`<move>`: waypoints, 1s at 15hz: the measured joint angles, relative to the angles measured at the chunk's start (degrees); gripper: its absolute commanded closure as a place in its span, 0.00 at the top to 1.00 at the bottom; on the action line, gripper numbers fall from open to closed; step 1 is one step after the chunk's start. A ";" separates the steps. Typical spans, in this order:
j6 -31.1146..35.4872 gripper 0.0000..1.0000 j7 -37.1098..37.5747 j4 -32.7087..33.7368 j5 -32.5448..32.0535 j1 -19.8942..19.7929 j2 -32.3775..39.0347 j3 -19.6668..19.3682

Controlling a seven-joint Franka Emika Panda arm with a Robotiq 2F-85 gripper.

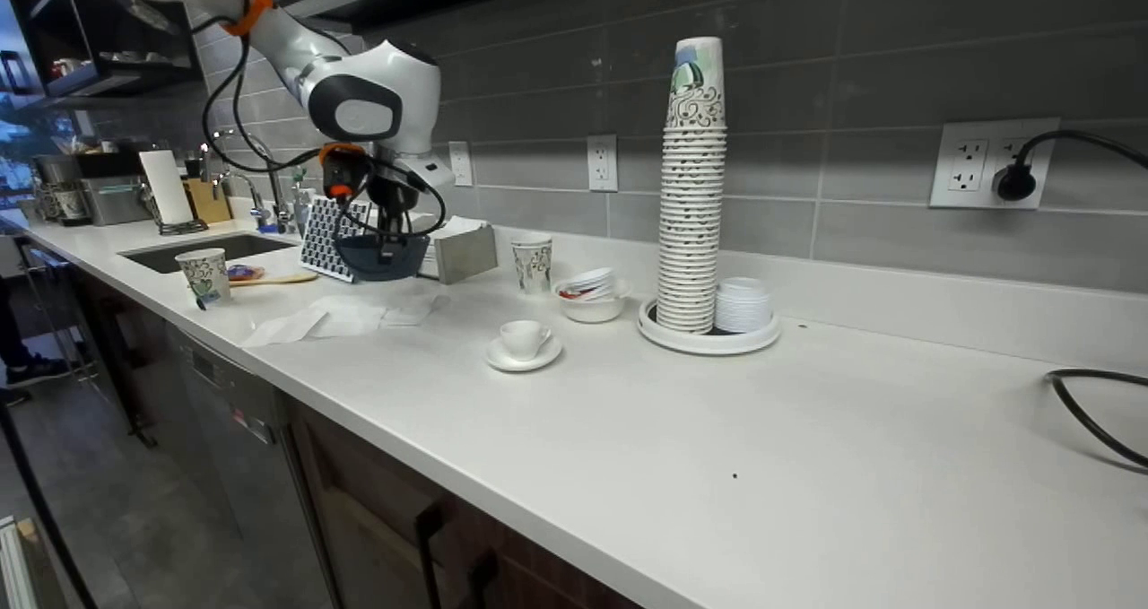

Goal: Put the black object in the blue bowl, then move the bowl backwards

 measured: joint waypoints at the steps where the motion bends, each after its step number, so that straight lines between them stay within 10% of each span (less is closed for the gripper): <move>1: -1.12 0.01 1.86 1.88 0.24 -0.15 1.70 -0.14; 15: 8.71 0.01 0.27 9.77 3.54 -1.73 10.18 -0.33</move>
